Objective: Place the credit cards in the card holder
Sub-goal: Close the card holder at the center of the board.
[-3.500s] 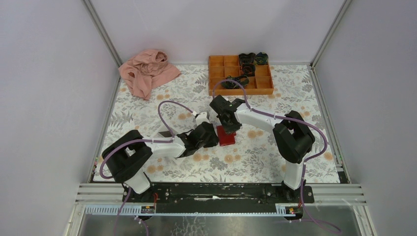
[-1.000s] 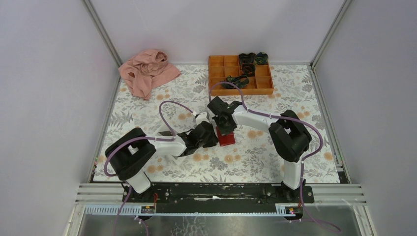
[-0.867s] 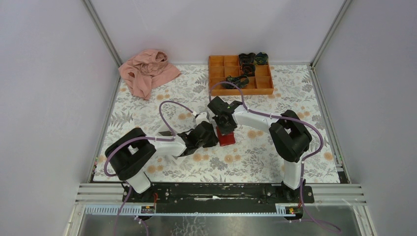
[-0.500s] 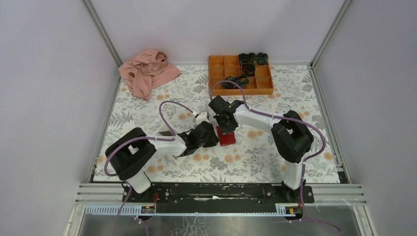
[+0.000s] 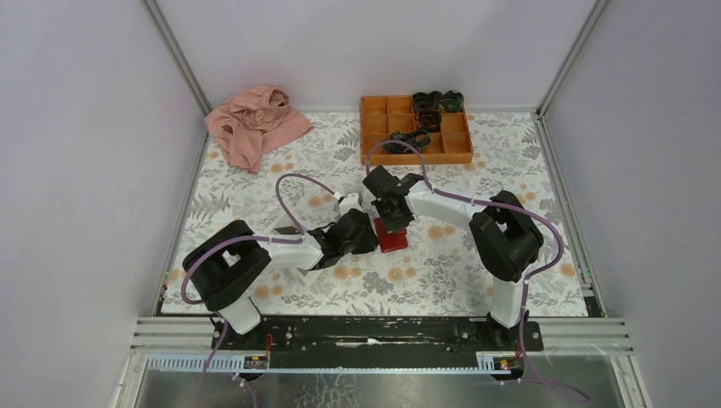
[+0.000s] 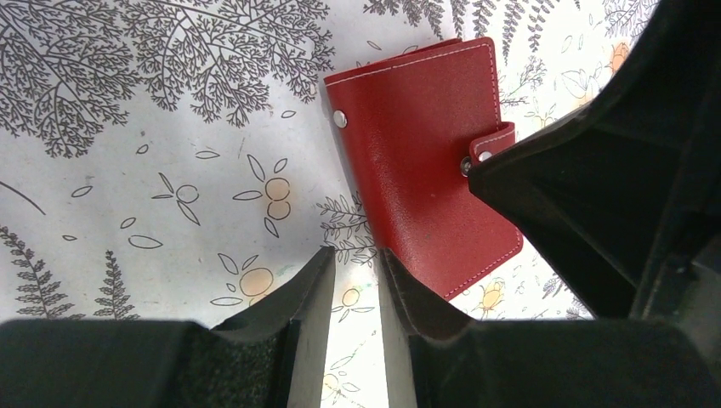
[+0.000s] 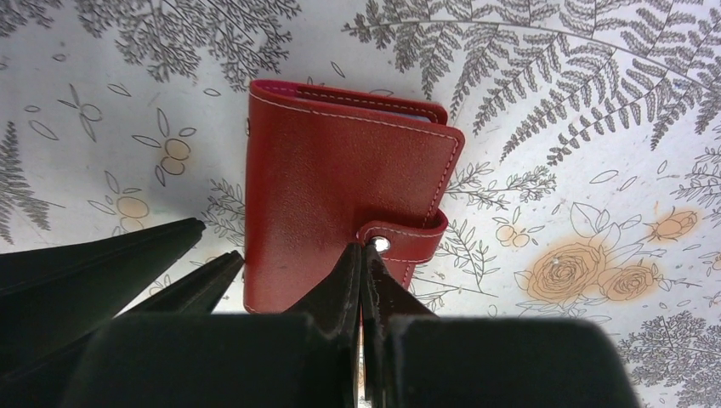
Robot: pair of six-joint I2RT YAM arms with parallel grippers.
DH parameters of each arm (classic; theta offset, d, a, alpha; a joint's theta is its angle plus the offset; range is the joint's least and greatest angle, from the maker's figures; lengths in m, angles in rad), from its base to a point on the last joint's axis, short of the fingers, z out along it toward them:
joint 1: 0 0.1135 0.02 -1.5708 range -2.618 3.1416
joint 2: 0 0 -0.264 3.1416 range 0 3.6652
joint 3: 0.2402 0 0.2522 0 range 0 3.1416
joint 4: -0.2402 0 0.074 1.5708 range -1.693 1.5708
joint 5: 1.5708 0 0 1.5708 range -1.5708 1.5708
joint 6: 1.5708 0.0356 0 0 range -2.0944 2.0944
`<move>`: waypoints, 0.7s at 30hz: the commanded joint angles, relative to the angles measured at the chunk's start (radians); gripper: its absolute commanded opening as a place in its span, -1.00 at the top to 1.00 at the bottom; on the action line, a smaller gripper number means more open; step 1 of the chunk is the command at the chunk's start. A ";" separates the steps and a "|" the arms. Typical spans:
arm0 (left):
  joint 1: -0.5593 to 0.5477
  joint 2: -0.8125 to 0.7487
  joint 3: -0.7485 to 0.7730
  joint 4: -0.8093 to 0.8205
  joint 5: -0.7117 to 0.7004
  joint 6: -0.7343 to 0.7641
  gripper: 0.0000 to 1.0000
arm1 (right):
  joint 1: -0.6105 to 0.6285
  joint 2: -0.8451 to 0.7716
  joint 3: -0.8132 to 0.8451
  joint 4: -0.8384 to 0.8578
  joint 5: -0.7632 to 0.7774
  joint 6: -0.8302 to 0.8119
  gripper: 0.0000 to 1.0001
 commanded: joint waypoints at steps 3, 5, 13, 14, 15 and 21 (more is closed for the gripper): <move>0.008 0.010 0.022 0.031 0.000 0.018 0.35 | -0.013 -0.031 -0.027 0.003 -0.018 0.004 1.00; 0.007 0.012 0.024 0.030 0.002 0.019 0.35 | -0.013 -0.027 -0.030 0.007 -0.023 0.003 1.00; 0.007 0.012 0.024 0.029 0.001 0.021 0.35 | -0.013 -0.049 -0.008 0.010 -0.008 0.000 1.00; 0.007 0.012 0.024 0.029 0.001 0.021 0.35 | -0.013 -0.051 -0.002 0.007 -0.006 -0.001 1.00; 0.007 0.013 0.025 0.030 0.002 0.021 0.35 | -0.013 -0.051 0.004 0.003 -0.006 -0.003 1.00; 0.008 0.021 0.029 0.032 0.001 0.019 0.35 | -0.014 -0.058 0.011 0.002 -0.005 -0.005 1.00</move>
